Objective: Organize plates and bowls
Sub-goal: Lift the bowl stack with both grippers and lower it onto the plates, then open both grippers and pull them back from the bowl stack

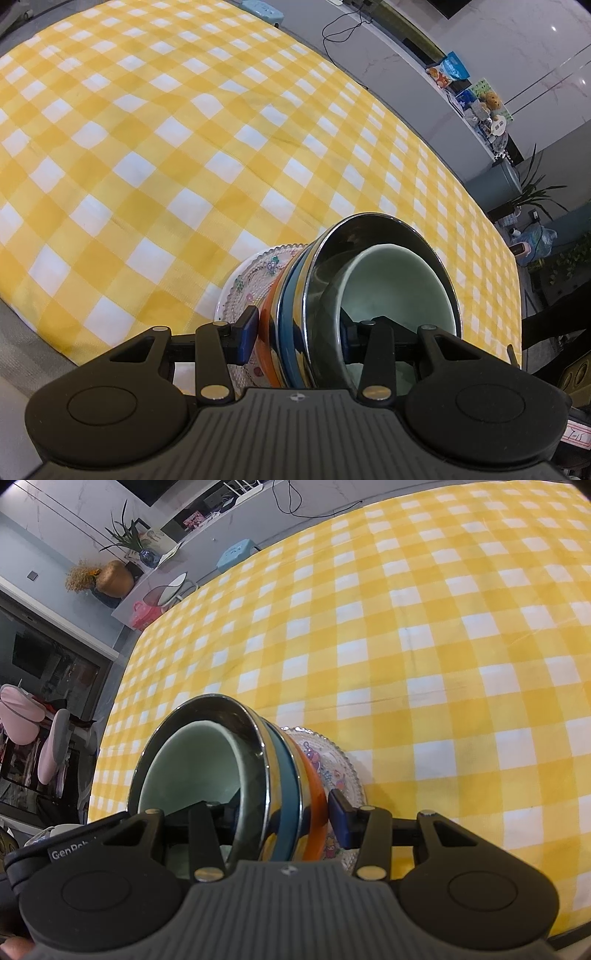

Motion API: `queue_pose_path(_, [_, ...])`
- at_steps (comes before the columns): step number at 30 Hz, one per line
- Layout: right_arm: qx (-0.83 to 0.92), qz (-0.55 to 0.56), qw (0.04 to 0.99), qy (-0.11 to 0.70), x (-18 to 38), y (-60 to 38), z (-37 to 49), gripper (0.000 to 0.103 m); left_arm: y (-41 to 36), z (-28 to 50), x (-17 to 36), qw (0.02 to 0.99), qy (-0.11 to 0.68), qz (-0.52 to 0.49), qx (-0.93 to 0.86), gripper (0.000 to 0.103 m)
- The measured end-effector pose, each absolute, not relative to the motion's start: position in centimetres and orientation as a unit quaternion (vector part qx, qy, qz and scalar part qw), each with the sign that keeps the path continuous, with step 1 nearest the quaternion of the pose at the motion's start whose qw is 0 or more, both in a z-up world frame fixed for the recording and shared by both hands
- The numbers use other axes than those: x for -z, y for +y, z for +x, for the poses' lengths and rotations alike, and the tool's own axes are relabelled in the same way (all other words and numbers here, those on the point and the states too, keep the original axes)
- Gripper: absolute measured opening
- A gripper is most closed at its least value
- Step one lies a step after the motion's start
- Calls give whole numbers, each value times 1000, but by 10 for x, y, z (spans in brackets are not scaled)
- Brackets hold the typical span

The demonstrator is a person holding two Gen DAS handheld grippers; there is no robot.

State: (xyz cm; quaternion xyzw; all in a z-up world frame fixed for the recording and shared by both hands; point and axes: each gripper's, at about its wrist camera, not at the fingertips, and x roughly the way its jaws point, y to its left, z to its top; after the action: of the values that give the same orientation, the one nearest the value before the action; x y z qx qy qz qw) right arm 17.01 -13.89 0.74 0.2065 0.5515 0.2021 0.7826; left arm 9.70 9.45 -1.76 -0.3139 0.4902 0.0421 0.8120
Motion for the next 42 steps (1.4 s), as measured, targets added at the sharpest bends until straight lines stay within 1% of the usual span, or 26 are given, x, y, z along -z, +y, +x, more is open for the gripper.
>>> queue_pose_path(2, [-203, 210, 781, 552, -7, -140, 170, 47, 92, 97, 16, 814, 491, -308, -46, 47])
queue_pose_path(5, [-205, 210, 783, 548, -8, -141, 170, 60, 91, 96, 15, 814, 489, -309, -49, 47])
queue_pose_path(6, [-206, 205, 785, 547, -9, -141, 169, 61, 91, 96, 15, 815, 488, -310, -49, 47])
queue_pose_path(9, [-204, 192, 790, 545, -11, -141, 168, 63, 91, 95, 14, 818, 484, -308, -47, 52])
queue_pose_path(11, [-207, 193, 789, 544, -11, -141, 168, 64, 91, 95, 12, 821, 480, -306, -44, 62])
queue_pose_path(14, [-211, 190, 789, 544, -13, -140, 167, 67, 90, 93, 7, 829, 472, -296, -50, 67])
queue_pose_path(18, [-212, 184, 796, 536, -21, -142, 164, 70, 91, 87, -6, 842, 457, -280, -55, 68])
queue_pose_path(22, [-210, 175, 812, 516, -38, -146, 157, 71, 89, 78, -32, 870, 423, -247, -59, 69])
queue_pose_path(29, [-198, 117, 868, 440, -88, -158, 122, 73, 76, 48, -80, 916, 354, -181, -57, 69])
queue_pose_path(35, [-191, 85, 915, 345, -134, -174, 72, 74, 54, 8, -116, 950, 284, -124, -31, 69])
queue_pose_path(36, [-190, 82, 921, 330, -140, -177, 63, 76, 50, 1, -121, 955, 273, -117, -27, 69])
queue_pose_path(42, [-192, 66, 942, 268, -162, -196, 10, 79, 28, -36, -135, 971, 229, -73, -4, 69])
